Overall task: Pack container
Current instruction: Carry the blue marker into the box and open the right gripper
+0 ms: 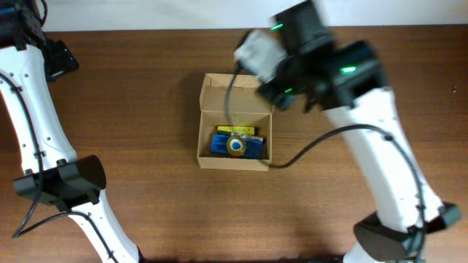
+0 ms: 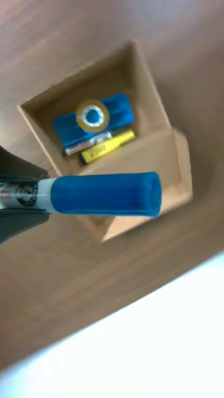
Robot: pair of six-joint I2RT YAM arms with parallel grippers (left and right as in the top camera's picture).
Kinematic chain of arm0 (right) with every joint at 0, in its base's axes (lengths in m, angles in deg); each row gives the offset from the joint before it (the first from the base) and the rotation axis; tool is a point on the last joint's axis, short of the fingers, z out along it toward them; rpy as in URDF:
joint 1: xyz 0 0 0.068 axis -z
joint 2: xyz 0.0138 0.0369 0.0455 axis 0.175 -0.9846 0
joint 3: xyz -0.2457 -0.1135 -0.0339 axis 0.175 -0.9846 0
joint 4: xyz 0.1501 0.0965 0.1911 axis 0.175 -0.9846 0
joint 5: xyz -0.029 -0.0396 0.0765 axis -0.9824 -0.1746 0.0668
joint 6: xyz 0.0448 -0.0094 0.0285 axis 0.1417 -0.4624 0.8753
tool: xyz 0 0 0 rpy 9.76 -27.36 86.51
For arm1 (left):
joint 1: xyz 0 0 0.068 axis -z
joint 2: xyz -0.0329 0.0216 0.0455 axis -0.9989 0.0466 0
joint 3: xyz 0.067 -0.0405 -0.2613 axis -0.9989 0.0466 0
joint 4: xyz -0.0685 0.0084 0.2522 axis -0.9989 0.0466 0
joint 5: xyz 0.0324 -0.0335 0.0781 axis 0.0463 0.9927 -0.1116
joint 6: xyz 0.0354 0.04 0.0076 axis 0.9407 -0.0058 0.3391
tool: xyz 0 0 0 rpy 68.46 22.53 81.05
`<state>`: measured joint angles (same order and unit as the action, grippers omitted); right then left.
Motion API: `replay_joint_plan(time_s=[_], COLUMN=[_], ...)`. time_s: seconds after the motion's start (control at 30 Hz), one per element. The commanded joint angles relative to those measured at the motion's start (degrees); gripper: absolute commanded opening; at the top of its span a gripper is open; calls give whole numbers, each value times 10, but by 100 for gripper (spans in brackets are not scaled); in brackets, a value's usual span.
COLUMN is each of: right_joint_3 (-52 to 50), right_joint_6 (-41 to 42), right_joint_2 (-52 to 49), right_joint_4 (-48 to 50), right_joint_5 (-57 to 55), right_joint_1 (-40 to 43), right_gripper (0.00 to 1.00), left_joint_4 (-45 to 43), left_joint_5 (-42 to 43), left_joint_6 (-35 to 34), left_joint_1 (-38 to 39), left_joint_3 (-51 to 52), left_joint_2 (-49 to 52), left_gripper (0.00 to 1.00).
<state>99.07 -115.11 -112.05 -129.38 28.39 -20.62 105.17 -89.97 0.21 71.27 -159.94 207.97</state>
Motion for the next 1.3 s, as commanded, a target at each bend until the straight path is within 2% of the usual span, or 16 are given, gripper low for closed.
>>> replay_joint_plan(time_s=[0.0,0.43,0.83,0.87,0.9,0.93,1.0,1.07,1.27], right_joint_3=[-14,-17,-66,-70,-73,-77,-81,-82,-81], right_joint_6=[-108,-123,-107,-104,-96,-91,-89,-87,-34], right_joint_2=[-53,-255,-305,-305,-305,-305,-305,-305,-274], right_joint_4=[-10,-34,12,17,21,26,27,26,24], right_joint_5=[-49,-13,-1,0,2,5,17,17,-21], right_joint_1=[-26,-88,-90,-88,-86,-84,-82,-82,-85], right_gripper=[4,4,4,7,16,31,43,49,53], left_joint_4=[0,0,0,0,0,0,0,0,0], left_joint_5=[-2,-2,-2,-2,-2,-2,-2,-2,-2], left_joint_6=[6,6,6,6,6,6,6,6,6], left_joint_1=[-2,-2,-2,-2,-2,-2,-2,-2,-2], left_joint_3=[2,2,2,2,2,2,2,2,2], left_joint_2=[-2,-2,-2,-2,-2,-2,-2,-2,-2], left_gripper=[100,100,100,100,100,100,100,100,100])
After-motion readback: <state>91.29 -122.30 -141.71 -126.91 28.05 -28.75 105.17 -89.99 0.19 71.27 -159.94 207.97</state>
